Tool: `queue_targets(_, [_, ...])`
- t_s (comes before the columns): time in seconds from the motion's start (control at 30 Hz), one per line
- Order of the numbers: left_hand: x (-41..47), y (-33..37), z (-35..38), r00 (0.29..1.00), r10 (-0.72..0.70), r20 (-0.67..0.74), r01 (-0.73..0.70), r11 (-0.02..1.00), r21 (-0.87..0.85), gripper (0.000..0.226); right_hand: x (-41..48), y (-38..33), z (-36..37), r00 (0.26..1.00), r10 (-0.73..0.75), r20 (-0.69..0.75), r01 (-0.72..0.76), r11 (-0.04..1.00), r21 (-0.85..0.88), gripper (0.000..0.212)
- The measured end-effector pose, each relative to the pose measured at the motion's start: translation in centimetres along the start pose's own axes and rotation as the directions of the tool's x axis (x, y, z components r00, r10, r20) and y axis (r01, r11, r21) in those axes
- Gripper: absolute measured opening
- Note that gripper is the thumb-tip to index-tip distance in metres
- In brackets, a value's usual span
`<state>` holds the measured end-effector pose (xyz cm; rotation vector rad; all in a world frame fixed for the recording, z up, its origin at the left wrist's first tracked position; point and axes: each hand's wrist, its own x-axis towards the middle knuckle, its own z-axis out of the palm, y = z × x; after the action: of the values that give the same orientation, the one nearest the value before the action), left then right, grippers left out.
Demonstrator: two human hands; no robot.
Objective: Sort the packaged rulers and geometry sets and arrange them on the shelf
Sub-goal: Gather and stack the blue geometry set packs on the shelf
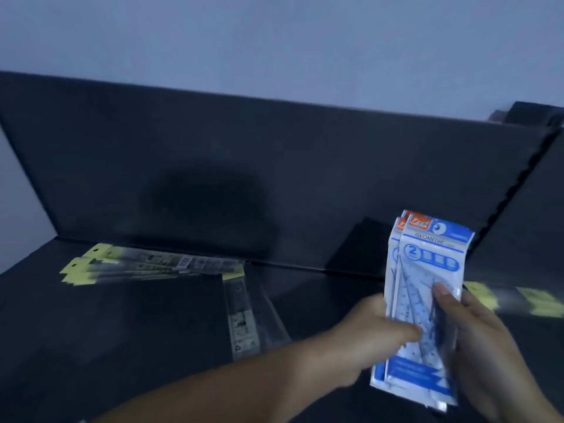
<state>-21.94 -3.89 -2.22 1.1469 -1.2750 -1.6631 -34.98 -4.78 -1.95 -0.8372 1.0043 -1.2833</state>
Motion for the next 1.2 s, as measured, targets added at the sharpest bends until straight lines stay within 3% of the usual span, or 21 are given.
queue_targets(0.23, [1.0, -0.8, 5.2, 0.989, -0.134, 0.058, 0.132, 0.99, 0.041, 0.025, -2.9, -0.1, -4.9, 0.992, 0.039, -0.117, -0.032, 0.998, 0.061, 0.032])
queue_targets(0.33, [0.3, -1.3, 7.3, 0.985, -0.162, 0.06, 0.161, 0.987, 0.023, 0.023, -4.5, -0.3, -7.4, 0.997, 0.044, -0.069, -0.044, 0.999, 0.002, 0.039])
queue_targets(0.6, [0.4, -1.7, 13.3, 0.988, -0.152, -0.042, 0.146, 0.983, -0.11, 0.027, -6.2, -3.1, -12.5, 0.998, 0.056, -0.025, -0.059, 0.991, -0.119, 0.028])
queue_targets(0.77, [2.5, -1.8, 22.7, 0.989, -0.147, 0.005, 0.146, 0.972, -0.182, 0.017, -8.5, -7.0, -20.2, 0.992, 0.059, -0.109, -0.076, 0.984, -0.159, 0.025])
queue_targets(0.9, [4.6, -1.4, 32.0, 0.983, -0.172, 0.065, 0.183, 0.933, -0.31, 0.023, -10.8, -10.6, -28.4, 0.975, -0.04, -0.217, -0.031, 0.948, -0.317, 0.019])
queue_targets(1.0, [6.1, -1.3, 38.3, 0.976, -0.196, 0.098, 0.216, 0.932, -0.291, 0.021, -12.5, -12.8, -34.3, 0.958, -0.111, -0.265, 0.005, 0.928, -0.373, 0.019])
queue_targets(1.2, [10.8, -1.4, 46.7, 0.957, -0.194, 0.215, 0.238, 0.949, -0.205, 0.022, -14.3, -16.2, -43.1, 0.956, -0.083, -0.281, -0.009, 0.95, -0.313, 0.019])
